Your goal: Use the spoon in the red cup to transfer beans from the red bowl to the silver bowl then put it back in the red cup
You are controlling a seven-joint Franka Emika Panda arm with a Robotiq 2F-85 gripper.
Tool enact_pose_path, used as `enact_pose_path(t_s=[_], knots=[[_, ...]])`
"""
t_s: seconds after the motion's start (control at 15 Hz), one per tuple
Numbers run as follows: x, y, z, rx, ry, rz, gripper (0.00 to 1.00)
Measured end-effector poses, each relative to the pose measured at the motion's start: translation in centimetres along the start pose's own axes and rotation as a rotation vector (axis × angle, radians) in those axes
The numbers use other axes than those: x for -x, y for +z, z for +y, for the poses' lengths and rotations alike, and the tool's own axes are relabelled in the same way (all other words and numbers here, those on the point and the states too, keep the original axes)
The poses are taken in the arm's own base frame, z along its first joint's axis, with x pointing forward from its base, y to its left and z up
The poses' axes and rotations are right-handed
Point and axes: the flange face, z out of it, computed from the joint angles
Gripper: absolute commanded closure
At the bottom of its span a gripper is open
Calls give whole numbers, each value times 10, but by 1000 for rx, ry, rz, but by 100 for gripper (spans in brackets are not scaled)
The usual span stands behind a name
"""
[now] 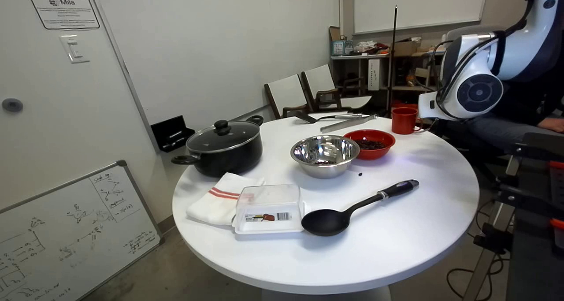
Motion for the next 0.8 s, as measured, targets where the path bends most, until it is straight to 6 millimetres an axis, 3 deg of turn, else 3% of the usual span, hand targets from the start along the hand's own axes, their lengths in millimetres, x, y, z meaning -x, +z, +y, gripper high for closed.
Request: enact_pose_path(t_s=[0.33,0.8], knots=[[-7,7,2,-32,30,-24,98],[-36,-9,10,-46,11,-33,98]])
